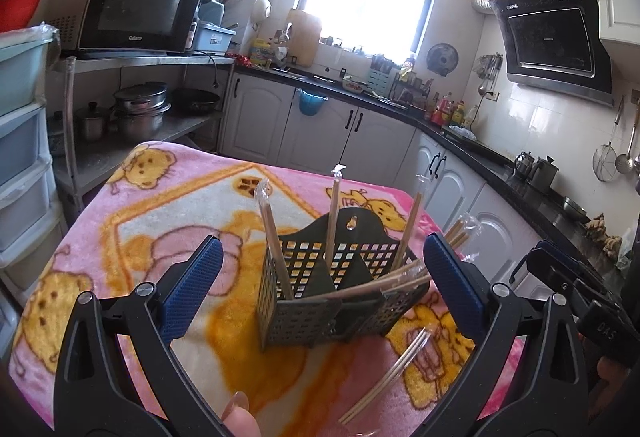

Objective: Organize utensils
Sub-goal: 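Move both open tools down to the sleeved chopsticks on the blanket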

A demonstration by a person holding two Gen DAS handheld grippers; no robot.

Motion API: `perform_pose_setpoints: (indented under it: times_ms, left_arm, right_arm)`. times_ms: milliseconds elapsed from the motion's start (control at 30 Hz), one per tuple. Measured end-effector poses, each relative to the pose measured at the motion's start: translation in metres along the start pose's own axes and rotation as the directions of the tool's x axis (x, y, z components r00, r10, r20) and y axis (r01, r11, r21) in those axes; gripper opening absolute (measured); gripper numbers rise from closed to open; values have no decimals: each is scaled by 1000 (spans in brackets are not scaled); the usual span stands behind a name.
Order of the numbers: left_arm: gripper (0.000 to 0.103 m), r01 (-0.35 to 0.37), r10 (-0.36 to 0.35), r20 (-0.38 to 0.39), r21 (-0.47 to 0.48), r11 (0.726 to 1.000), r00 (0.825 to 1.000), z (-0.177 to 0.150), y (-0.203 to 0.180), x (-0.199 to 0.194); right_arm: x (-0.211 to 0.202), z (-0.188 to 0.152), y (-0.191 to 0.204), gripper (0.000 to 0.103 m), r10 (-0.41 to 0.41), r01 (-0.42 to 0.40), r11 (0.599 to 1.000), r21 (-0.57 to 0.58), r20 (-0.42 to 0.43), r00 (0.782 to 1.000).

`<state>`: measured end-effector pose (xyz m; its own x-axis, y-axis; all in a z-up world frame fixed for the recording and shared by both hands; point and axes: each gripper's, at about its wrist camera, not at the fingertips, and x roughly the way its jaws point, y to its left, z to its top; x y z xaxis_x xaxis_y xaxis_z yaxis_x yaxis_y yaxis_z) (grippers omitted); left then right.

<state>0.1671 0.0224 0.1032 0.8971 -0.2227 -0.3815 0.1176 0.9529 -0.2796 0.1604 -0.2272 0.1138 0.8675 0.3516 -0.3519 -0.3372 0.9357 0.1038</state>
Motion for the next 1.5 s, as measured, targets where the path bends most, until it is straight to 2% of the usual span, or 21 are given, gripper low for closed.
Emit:
perform_pose_setpoints:
  times_ms: [1000, 1267, 1500]
  left_arm:
    - [93, -54, 53, -114, -8, 998, 992, -54, 18, -5]
    - [93, -71, 68, -171, -10, 997, 983, -77, 23, -1]
    - [93, -91, 74, -238, -58, 994, 968, -100, 39, 2]
  right_arm:
    - [17, -64, 0, 73, -3, 6, 1000, 16, -170, 985]
    - [26, -75, 3, 73, 1, 0, 1000, 2, -207, 978]
    - [44, -86, -8, 73, -24, 27, 1000, 6, -262, 965]
